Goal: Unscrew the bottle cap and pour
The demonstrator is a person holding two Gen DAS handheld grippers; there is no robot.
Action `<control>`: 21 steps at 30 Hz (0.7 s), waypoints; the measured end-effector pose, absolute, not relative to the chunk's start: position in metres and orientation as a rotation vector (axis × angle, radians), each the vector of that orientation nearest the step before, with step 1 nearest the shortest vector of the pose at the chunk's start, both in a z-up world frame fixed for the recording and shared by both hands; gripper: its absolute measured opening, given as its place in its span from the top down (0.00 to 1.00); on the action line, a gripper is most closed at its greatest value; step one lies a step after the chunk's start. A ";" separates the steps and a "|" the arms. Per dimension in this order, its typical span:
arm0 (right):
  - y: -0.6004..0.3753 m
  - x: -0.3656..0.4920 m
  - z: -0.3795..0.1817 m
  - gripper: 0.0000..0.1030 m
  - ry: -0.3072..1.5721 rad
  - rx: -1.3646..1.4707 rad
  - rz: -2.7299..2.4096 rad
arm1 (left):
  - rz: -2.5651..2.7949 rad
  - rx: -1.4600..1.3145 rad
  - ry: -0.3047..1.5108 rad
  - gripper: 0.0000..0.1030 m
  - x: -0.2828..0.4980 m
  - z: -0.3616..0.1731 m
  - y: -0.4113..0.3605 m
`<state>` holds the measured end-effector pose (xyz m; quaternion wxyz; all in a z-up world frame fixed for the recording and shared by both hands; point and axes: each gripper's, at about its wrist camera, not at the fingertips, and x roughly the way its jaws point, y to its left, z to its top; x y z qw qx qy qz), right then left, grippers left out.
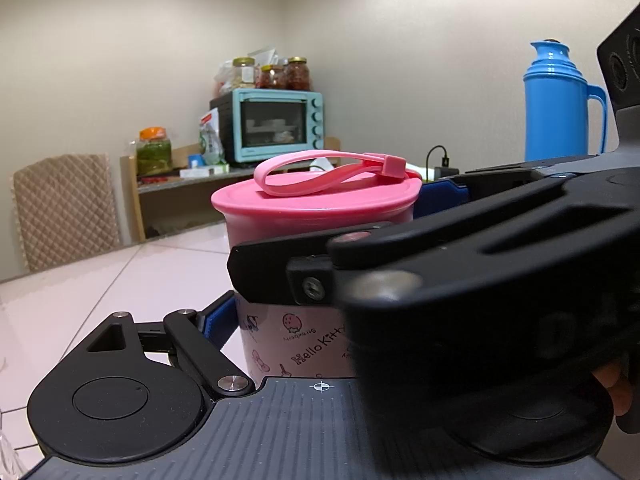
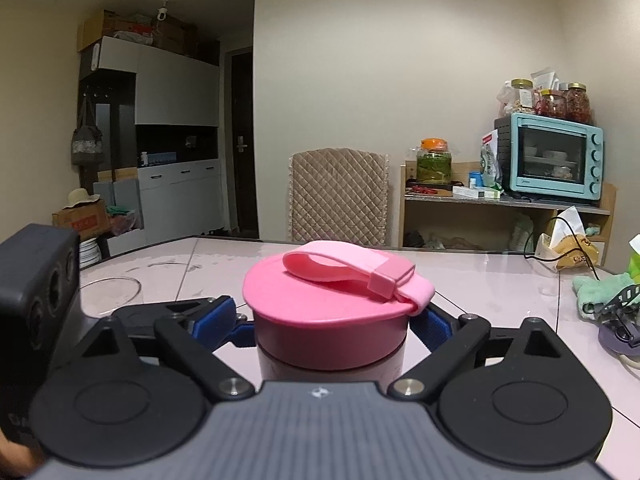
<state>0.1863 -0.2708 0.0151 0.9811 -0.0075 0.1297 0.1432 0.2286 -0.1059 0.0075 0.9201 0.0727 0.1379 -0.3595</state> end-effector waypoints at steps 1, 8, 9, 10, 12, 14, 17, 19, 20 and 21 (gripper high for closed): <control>-0.270 0.188 0.015 0.15 0.266 -0.013 0.280 | -0.739 0.148 0.284 0.13 0.229 0.007 -0.106; -0.273 0.187 0.012 0.17 0.256 -0.007 0.280 | -0.738 0.153 0.283 0.13 0.228 0.007 -0.106; -0.273 0.187 0.012 0.17 0.255 -0.011 0.283 | -0.738 0.152 0.283 0.13 0.228 0.007 -0.107; -0.275 0.187 0.013 0.17 0.257 -0.012 0.295 | -0.738 0.152 0.284 0.13 0.228 0.007 -0.107; -0.279 0.189 0.014 0.17 0.262 -0.016 0.326 | -0.738 0.153 0.284 0.14 0.227 0.007 -0.107; -0.283 0.192 0.016 0.17 0.266 -0.024 0.358 | -0.737 0.155 0.282 0.14 0.227 0.007 -0.108; -0.288 0.195 0.018 0.17 0.270 -0.034 0.398 | -0.736 0.157 0.282 0.14 0.226 0.006 -0.108; -0.295 0.199 0.019 0.17 0.273 -0.044 0.451 | -0.736 0.154 0.284 0.14 0.226 0.006 -0.108; -0.298 0.201 0.019 0.17 0.273 -0.050 0.475 | -0.736 0.155 0.284 0.14 0.226 0.005 -0.109; -0.301 0.202 0.019 0.18 0.273 -0.057 0.505 | -0.736 0.156 0.284 0.14 0.226 0.005 -0.109</control>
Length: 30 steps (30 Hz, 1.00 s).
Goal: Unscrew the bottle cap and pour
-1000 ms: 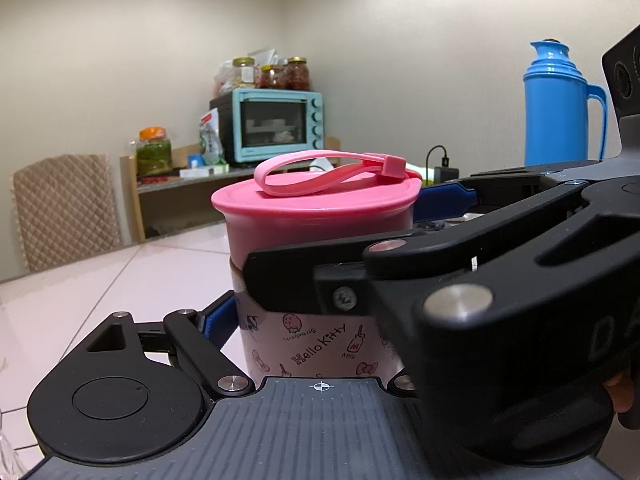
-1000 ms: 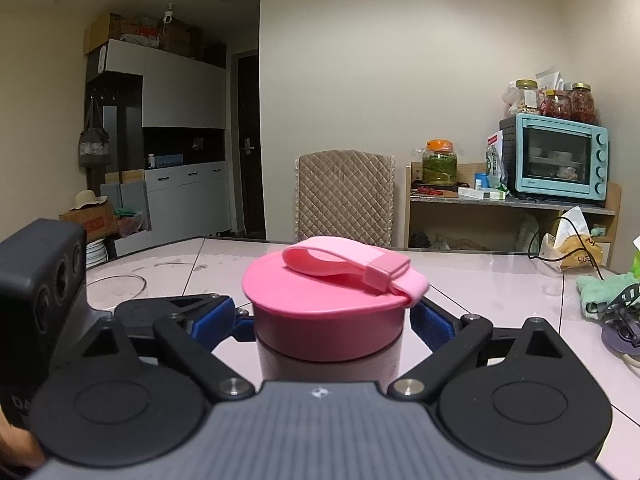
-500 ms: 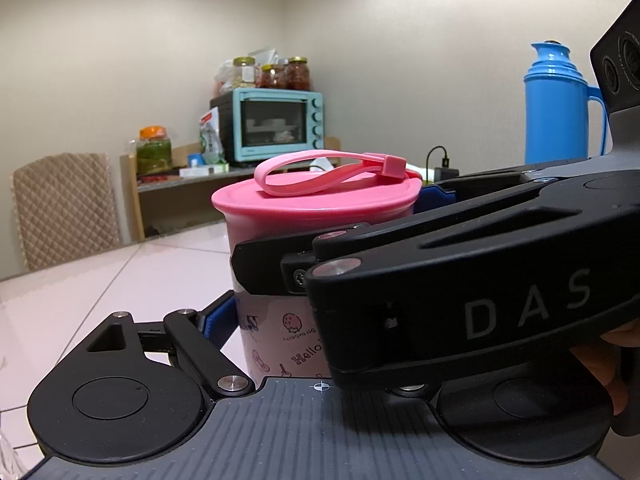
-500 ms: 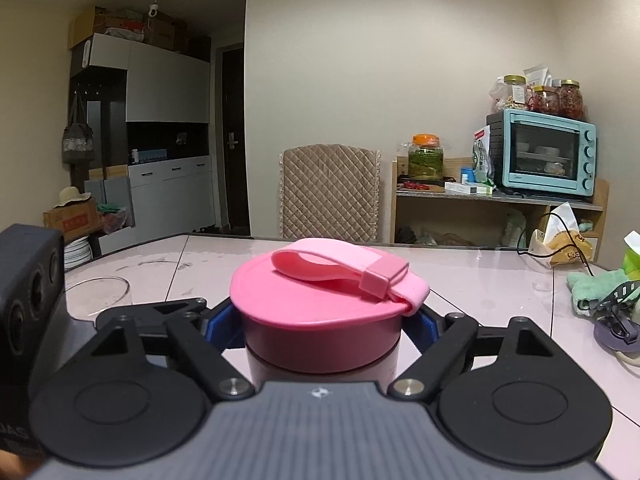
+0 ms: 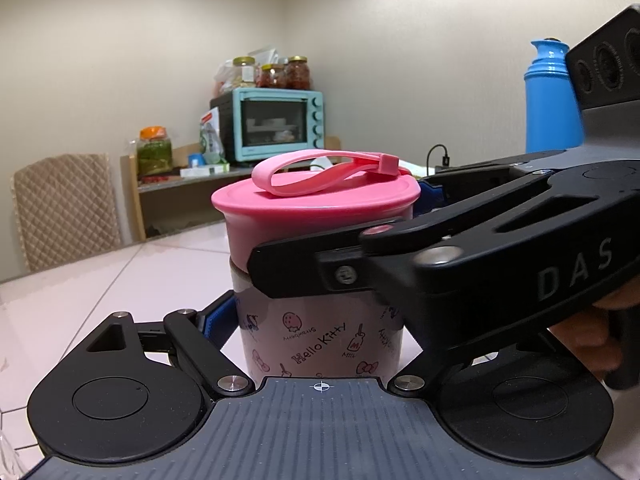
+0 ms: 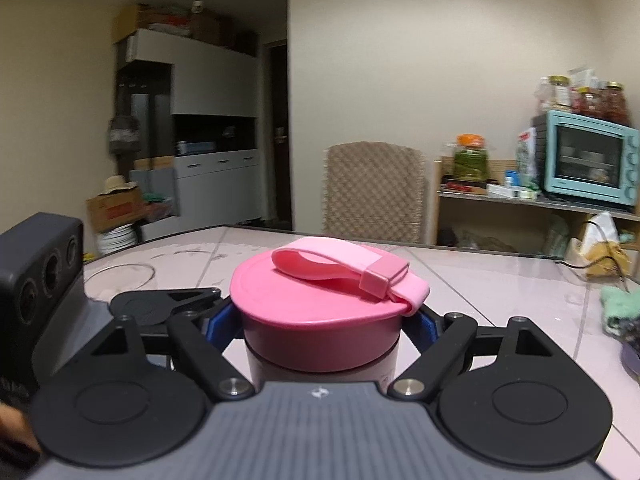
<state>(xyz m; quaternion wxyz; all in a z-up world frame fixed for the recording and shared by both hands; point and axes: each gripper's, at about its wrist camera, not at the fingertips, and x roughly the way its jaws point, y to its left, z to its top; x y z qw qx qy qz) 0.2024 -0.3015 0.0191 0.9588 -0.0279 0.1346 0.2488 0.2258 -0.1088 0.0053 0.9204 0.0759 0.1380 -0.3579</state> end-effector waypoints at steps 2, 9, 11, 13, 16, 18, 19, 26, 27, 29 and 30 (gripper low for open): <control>-0.305 0.204 0.019 0.18 0.272 -0.062 0.532 | -0.735 0.158 0.282 0.13 0.225 0.005 -0.109; -0.319 0.213 0.022 0.18 0.276 -0.087 0.662 | -0.734 0.157 0.282 0.13 0.231 0.005 -0.105; -0.323 0.215 0.023 0.18 0.279 -0.095 0.702 | -0.732 0.160 0.281 0.13 0.232 0.005 -0.105; -0.326 0.219 0.025 0.18 0.286 -0.109 0.747 | -0.732 0.159 0.281 0.13 0.234 0.005 -0.105; -0.332 0.224 0.027 0.18 0.288 -0.122 0.816 | -0.733 0.156 0.283 0.13 0.238 0.005 -0.104; -0.335 0.227 0.028 0.18 0.289 -0.125 0.841 | -0.734 0.155 0.284 0.13 0.239 0.005 -0.104; -0.337 0.230 0.030 0.18 0.292 -0.133 0.867 | -0.732 0.157 0.283 0.14 0.234 0.004 -0.106; -0.345 0.241 0.034 0.18 0.292 -0.164 0.977 | -0.731 0.159 0.281 0.13 0.229 0.003 -0.106; -0.346 0.242 0.035 0.18 0.291 -0.168 0.985 | -0.731 0.159 0.282 0.13 0.232 0.003 -0.107; -0.346 0.241 0.036 0.17 0.288 -0.175 0.988 | -0.732 0.158 0.282 0.13 0.232 0.004 -0.107; -0.346 0.240 0.037 0.17 0.289 -0.177 0.986 | -0.732 0.157 0.282 0.13 0.232 0.004 -0.107</control>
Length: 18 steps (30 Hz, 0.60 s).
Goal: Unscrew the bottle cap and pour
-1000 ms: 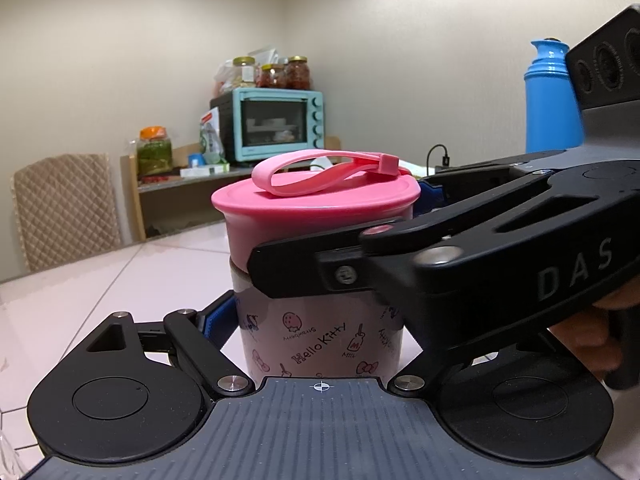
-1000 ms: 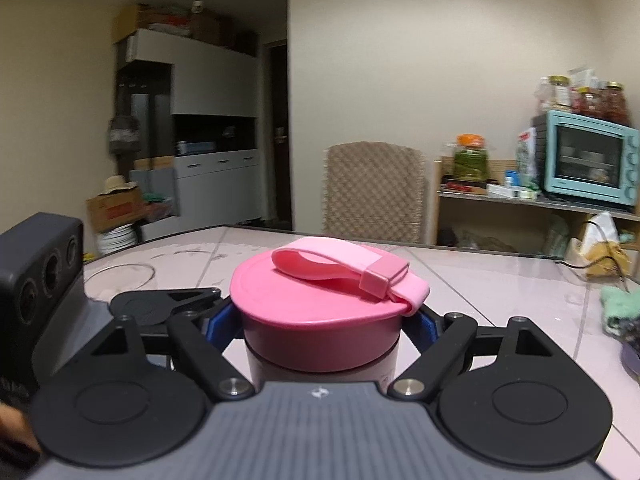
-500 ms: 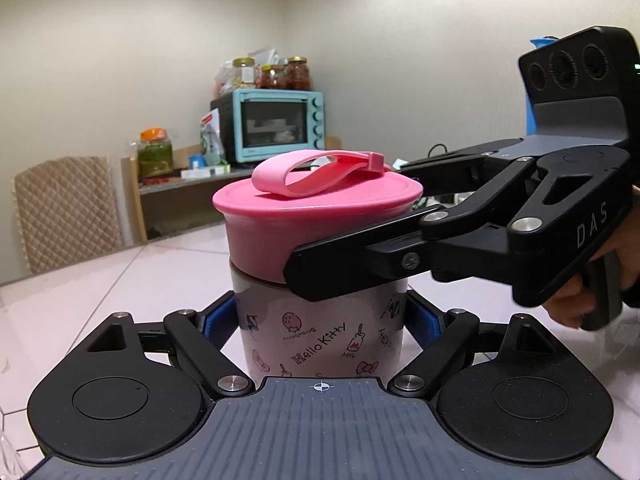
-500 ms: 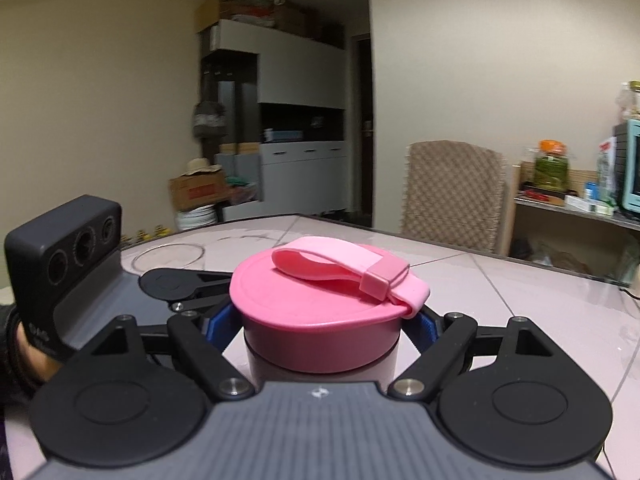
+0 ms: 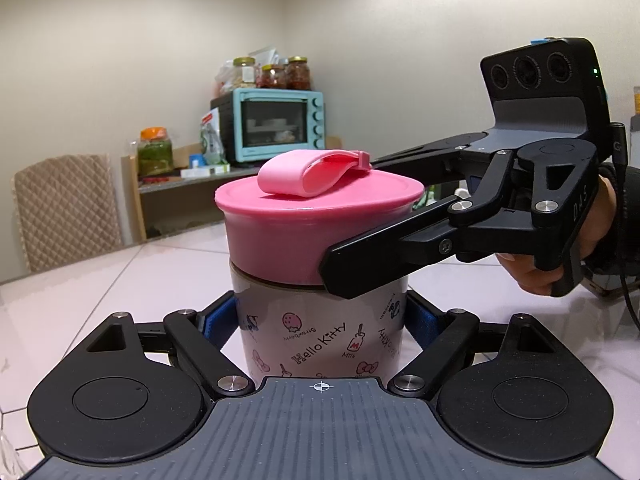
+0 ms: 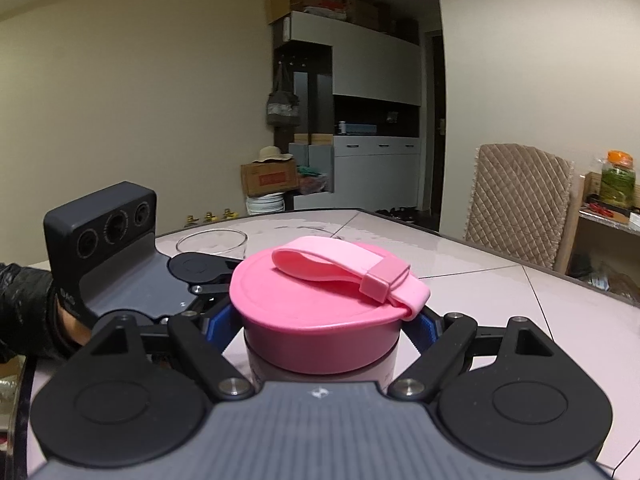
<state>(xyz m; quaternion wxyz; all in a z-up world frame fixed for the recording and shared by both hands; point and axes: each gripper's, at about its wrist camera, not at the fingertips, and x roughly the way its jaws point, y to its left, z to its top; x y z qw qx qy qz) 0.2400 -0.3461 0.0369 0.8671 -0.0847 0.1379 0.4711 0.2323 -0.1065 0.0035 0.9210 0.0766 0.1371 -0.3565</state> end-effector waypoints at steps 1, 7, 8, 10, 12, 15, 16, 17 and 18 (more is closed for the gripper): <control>-0.346 0.239 0.038 0.17 0.289 -0.180 0.984 | -0.732 0.158 0.281 0.13 0.232 0.003 -0.107; -0.343 0.227 0.041 0.14 0.285 -0.185 0.903 | -0.734 0.154 0.280 0.13 0.227 0.001 -0.102; -0.344 0.226 0.040 0.12 0.284 -0.179 0.896 | -0.733 0.154 0.280 0.13 0.226 0.000 -0.101; -0.343 0.222 0.040 0.08 0.278 -0.155 0.869 | -0.733 0.154 0.281 0.13 0.226 0.001 -0.101; -0.343 0.218 0.040 0.08 0.275 -0.133 0.820 | -0.734 0.154 0.283 0.13 0.227 0.001 -0.102; -0.342 0.209 0.039 0.06 0.279 -0.095 0.731 | -0.733 0.153 0.283 0.13 0.227 0.001 -0.099; -0.341 0.208 0.039 0.06 0.275 -0.092 0.718 | -0.734 0.153 0.283 0.13 0.227 0.001 -0.099; -0.339 0.207 0.039 0.06 0.273 -0.088 0.702 | -0.734 0.153 0.283 0.13 0.227 0.002 -0.099; -0.338 0.205 0.039 0.05 0.272 -0.083 0.685 | -0.734 0.153 0.284 0.13 0.226 0.002 -0.099</control>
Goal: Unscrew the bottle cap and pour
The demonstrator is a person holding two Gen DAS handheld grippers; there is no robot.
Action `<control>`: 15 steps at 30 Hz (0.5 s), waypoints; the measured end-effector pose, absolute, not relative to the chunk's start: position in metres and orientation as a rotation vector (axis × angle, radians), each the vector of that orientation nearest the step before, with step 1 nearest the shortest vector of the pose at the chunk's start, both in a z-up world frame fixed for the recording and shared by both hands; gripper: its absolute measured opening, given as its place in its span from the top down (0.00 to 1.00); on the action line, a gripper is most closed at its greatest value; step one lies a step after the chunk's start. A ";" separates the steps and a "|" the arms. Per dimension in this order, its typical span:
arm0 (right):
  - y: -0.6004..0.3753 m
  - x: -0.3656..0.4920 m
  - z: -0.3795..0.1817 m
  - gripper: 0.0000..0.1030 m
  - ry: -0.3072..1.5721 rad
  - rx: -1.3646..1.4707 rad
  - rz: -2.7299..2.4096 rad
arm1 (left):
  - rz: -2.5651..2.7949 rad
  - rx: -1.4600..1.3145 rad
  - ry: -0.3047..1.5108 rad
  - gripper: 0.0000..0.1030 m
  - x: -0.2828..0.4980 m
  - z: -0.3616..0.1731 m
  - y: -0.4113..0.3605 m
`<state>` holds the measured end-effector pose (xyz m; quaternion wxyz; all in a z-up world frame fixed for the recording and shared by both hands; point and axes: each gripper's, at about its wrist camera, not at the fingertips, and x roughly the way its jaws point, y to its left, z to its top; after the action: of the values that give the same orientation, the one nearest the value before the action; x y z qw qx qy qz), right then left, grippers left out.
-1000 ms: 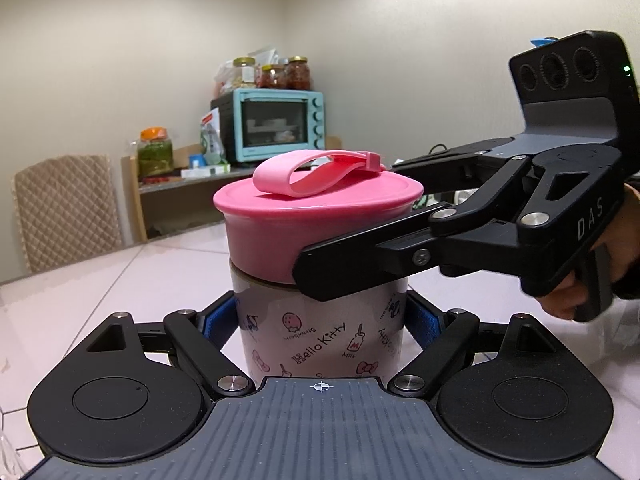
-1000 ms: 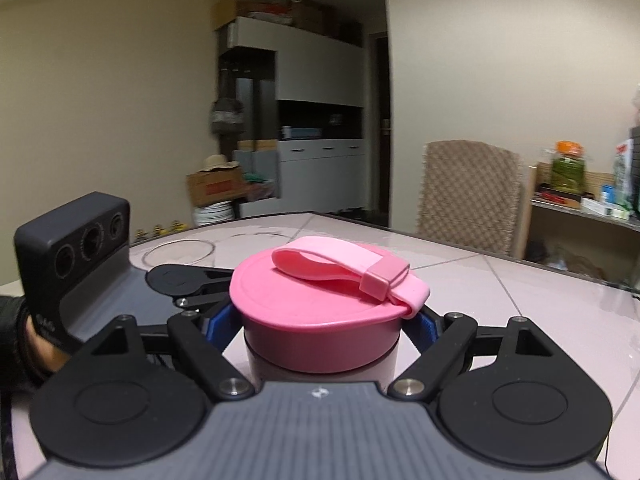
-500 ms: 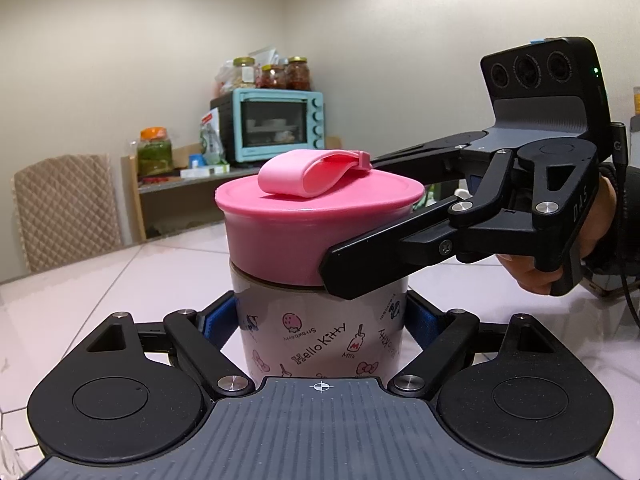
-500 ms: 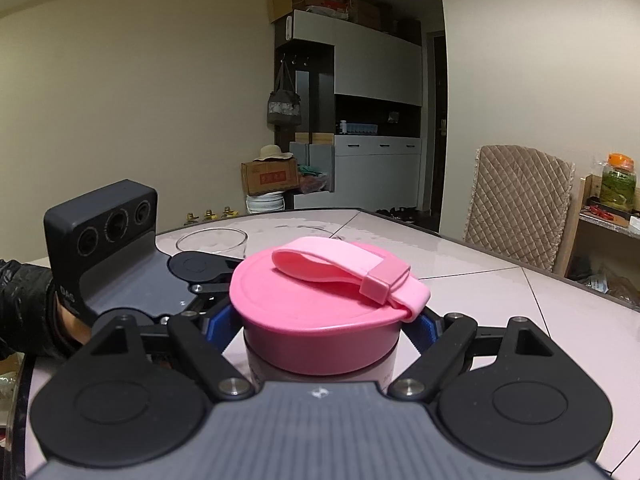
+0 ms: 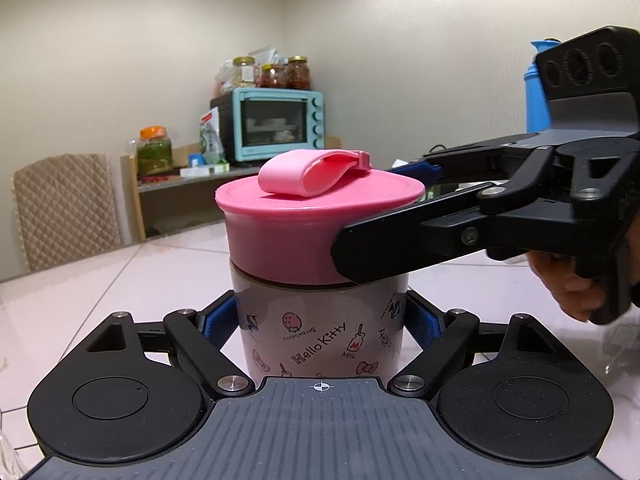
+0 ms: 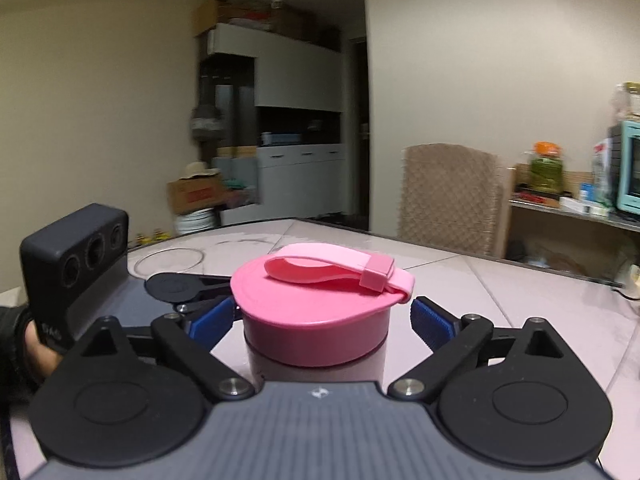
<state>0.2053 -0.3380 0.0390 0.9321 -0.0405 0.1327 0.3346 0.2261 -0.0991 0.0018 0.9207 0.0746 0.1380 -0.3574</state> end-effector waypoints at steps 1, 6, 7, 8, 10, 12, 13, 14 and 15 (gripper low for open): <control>-0.336 0.203 0.039 0.05 0.272 -0.076 0.649 | -0.734 0.154 0.284 0.13 0.225 0.002 -0.100; -0.324 0.197 0.036 0.05 0.260 -0.068 0.549 | -0.735 0.153 0.284 0.13 0.227 0.002 -0.100; -0.322 0.194 0.035 0.05 0.250 -0.067 0.531 | -0.735 0.153 0.284 0.13 0.227 0.002 -0.100; -0.322 0.193 0.034 0.05 0.249 -0.066 0.529 | -0.735 0.153 0.284 0.13 0.227 0.003 -0.100; -0.315 0.191 0.032 0.05 0.237 -0.065 0.493 | -0.735 0.153 0.284 0.13 0.226 0.003 -0.101; -0.309 0.190 0.031 0.05 0.235 -0.065 0.469 | -0.735 0.153 0.284 0.13 0.226 0.002 -0.100; -0.308 0.190 0.030 0.05 0.238 -0.067 0.459 | -0.735 0.153 0.284 0.13 0.226 0.002 -0.100; -0.306 0.189 0.029 0.05 0.240 -0.070 0.447 | -0.735 0.153 0.284 0.13 0.226 0.002 -0.101; -0.303 0.190 0.027 0.05 0.242 -0.069 0.430 | -0.735 0.154 0.284 0.13 0.226 0.002 -0.101</control>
<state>0.1895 -0.3028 0.0270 0.9691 -0.0341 0.1196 0.2129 0.2260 -0.1006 0.0023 0.9206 0.0747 0.1383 -0.3575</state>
